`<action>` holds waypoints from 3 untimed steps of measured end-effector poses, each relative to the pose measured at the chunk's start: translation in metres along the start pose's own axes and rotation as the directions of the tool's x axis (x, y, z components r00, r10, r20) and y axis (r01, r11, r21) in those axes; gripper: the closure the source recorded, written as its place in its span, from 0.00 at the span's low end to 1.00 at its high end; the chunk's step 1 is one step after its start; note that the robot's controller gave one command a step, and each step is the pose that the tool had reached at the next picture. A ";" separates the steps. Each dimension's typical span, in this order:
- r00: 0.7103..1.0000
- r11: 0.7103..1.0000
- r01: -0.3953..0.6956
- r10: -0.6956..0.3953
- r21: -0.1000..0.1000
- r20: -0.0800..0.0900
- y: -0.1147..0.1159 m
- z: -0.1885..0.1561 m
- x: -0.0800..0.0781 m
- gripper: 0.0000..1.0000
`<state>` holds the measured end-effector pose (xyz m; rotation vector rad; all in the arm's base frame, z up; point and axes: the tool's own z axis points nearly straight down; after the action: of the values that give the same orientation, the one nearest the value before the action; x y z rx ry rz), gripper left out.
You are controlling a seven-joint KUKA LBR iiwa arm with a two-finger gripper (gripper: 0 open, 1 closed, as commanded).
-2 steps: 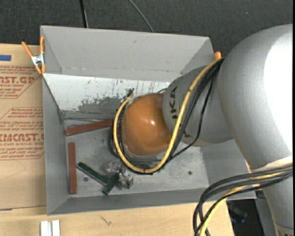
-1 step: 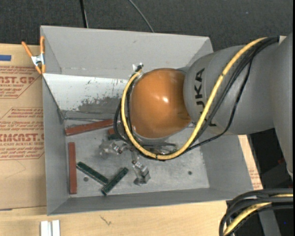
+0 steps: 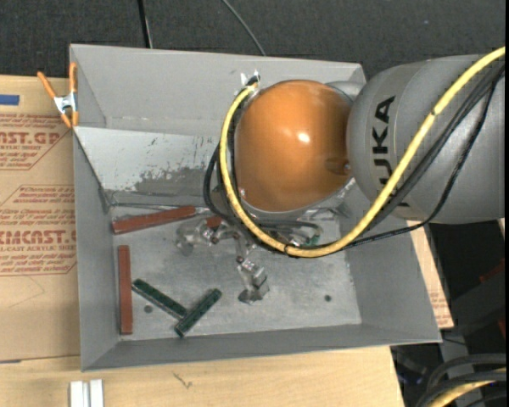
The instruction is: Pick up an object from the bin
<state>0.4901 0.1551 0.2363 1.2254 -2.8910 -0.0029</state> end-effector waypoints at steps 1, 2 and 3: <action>0.991 0.991 0.134 -0.134 0.011 0.013 -0.005 0.019 -0.003 0.00; 0.977 0.977 0.213 -0.213 0.005 0.005 -0.010 0.089 0.010 0.00; 0.984 0.984 0.179 -0.179 -0.001 -0.001 -0.011 0.138 0.014 0.00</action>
Offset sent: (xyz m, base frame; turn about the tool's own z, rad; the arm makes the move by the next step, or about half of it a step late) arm -0.0027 -0.0246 -0.1282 -0.2127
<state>0.4882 0.1379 0.0986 1.4801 -2.7678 -0.0042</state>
